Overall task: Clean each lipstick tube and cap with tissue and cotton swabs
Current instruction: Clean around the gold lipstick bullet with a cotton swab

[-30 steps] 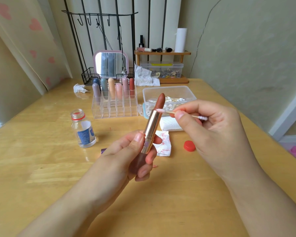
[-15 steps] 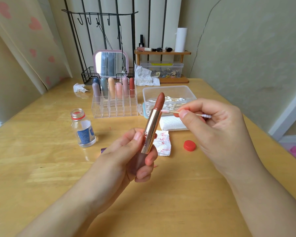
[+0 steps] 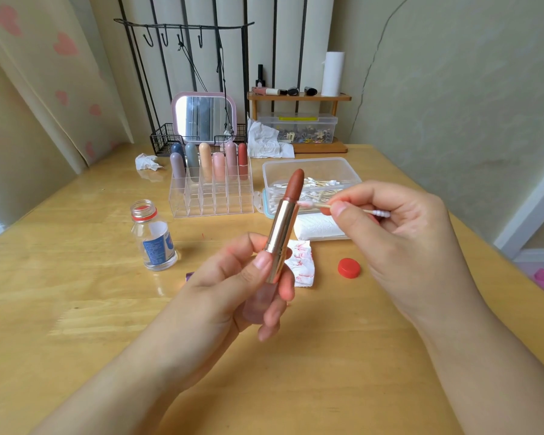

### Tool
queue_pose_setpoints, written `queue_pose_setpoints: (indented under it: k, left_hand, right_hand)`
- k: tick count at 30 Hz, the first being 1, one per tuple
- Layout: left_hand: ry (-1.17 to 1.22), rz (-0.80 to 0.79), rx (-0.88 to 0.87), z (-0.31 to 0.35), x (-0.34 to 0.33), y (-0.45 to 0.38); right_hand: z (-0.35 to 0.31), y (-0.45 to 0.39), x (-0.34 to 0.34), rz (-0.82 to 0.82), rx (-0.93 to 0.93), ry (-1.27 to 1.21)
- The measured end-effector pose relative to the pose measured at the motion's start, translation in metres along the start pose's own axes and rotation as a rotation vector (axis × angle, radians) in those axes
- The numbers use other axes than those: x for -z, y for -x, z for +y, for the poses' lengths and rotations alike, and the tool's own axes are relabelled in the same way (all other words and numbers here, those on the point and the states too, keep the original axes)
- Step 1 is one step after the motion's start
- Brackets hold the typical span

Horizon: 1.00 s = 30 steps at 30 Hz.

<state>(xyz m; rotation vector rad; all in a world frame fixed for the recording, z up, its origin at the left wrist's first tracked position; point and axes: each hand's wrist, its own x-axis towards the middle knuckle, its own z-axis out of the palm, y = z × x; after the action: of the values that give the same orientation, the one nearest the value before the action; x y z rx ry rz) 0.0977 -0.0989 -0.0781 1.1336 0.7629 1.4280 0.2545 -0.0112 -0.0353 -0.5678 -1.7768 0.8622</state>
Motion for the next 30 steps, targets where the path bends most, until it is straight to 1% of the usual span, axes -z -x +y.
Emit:
queue_pose_setpoints:
  k: [5, 9, 11, 15, 30]
  left_hand:
    - [-0.020, 0.046, 0.022, -0.0027, -0.0002, -0.0030]
    - [-0.015, 0.029, 0.034, -0.0024, 0.0016, -0.0039]
    - [-0.052, 0.047, 0.035, -0.0014, 0.0006, -0.0024]
    - [-0.055, 0.078, 0.030, -0.0002, -0.0012, 0.0001]
    - [-0.007, 0.034, 0.024, 0.0022, -0.0005, 0.0006]
  right_hand:
    - [-0.0015, 0.0002, 0.0002, -0.010, -0.012, -0.006]
    - [0.0003, 0.0002, 0.0007, -0.017, -0.023, 0.000]
    - [0.0001, 0.0007, 0.0003, -0.023, -0.021, -0.010]
    - [0.0009, 0.0005, 0.0007, -0.020, -0.025, -0.008]
    - [0.0026, -0.0015, 0.0003, -0.016, -0.039, -0.006]
